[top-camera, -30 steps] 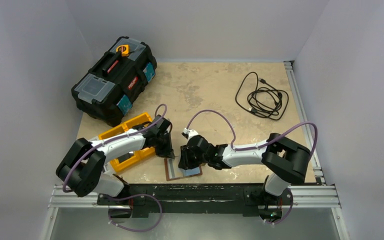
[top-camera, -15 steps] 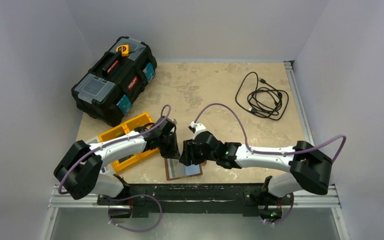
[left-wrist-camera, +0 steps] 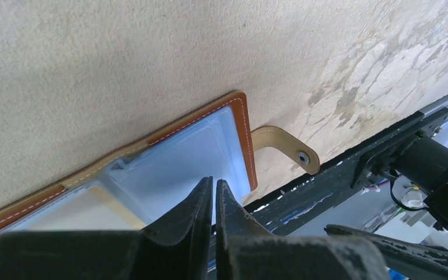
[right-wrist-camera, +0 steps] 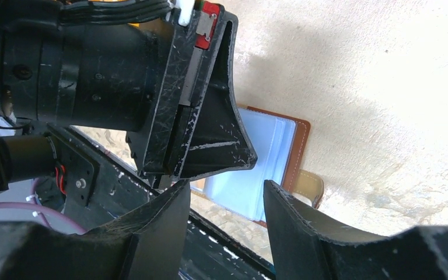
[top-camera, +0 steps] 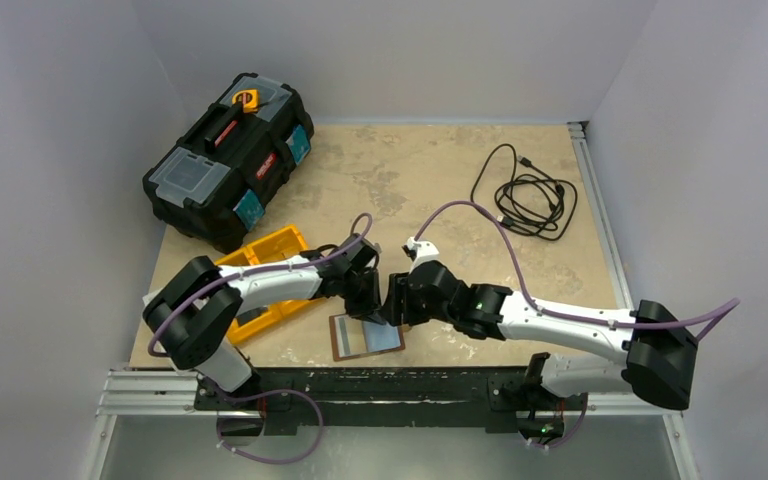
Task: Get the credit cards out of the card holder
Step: Remove the credit card from the card holder.
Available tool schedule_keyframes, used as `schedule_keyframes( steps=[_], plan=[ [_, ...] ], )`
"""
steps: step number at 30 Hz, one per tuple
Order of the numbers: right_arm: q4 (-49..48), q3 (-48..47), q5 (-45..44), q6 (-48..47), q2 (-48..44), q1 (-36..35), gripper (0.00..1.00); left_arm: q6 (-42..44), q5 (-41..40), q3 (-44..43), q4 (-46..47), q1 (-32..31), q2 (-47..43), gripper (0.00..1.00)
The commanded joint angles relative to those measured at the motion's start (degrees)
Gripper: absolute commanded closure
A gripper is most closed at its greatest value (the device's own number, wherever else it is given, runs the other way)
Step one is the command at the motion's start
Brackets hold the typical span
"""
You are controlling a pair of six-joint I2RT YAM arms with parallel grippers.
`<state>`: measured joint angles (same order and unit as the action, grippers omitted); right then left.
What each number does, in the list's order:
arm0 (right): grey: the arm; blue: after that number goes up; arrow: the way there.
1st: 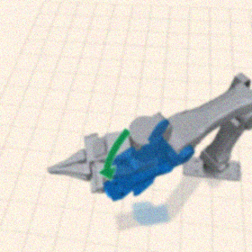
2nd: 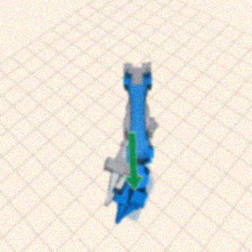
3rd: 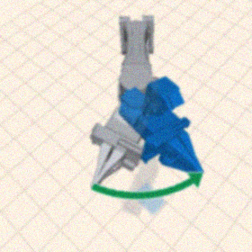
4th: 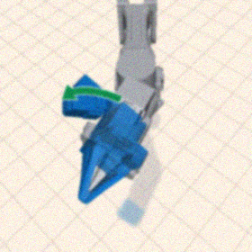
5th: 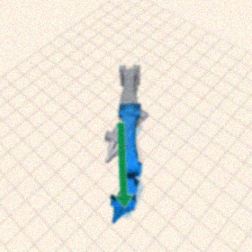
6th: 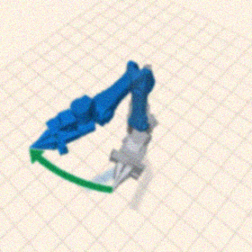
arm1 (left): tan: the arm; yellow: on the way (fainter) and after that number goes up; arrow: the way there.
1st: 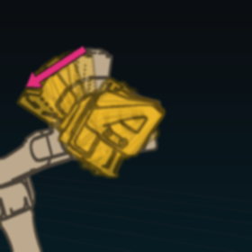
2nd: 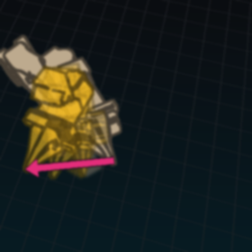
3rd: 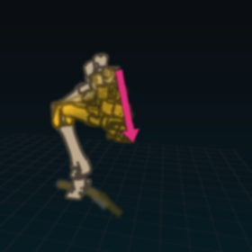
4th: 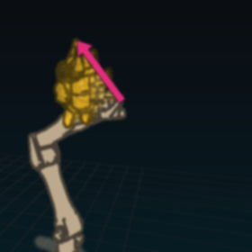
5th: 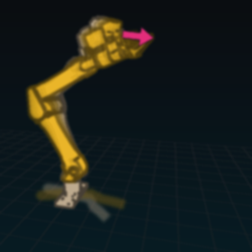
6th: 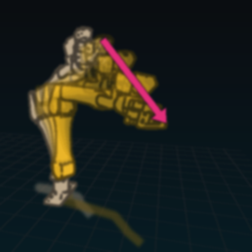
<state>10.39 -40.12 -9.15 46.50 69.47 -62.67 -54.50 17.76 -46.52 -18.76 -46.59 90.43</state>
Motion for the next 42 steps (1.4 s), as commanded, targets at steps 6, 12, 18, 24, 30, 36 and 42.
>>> schedule_keyframes(
  steps=[6, 12, 18, 24, 30, 36, 42],
  plan=[
    [-1.93, -2.22, 0.42, -0.21, 2.51, -0.54, 0.52, 3.13, -5.11, -3.55, -7.23, 1.17, -7.75, 0.85],
    [-2.70, -6.28, 2.12, -0.85, 7.84, -2.59, 0.53, 3.64, -11.74, -1.22, -16.15, 5.45, -15.70, 0.86],
    [-3.27, -10.90, 3.86, -0.87, 15.56, -4.14, 0.54, 4.32, -13.48, 5.17, -21.30, 11.35, -25.88, 0.86],
    [4.75, -19.29, -2.06, -1.75, 24.86, -6.91, 0.54, 2.67, -19.23, 5.65, -28.11, 13.99, -33.63, 0.85],
    [12.71, -26.47, -8.22, -1.94, 31.22, -10.12, 0.52, 4.59, -20.73, 3.41, -32.53, 20.62, -37.69, 0.80],
    [18.09, -31.98, -10.61, -1.68, 36.48, -12.18, 0.48, 6.75, -18.03, 2.75, -31.94, 23.54, -37.97, 0.79],
    [20.22, -33.23, -9.46, -0.97, 39.97, -12.39, 0.46, 7.49, -13.47, 4.48, -29.02, 23.56, -36.91, 0.80]
  ],
)
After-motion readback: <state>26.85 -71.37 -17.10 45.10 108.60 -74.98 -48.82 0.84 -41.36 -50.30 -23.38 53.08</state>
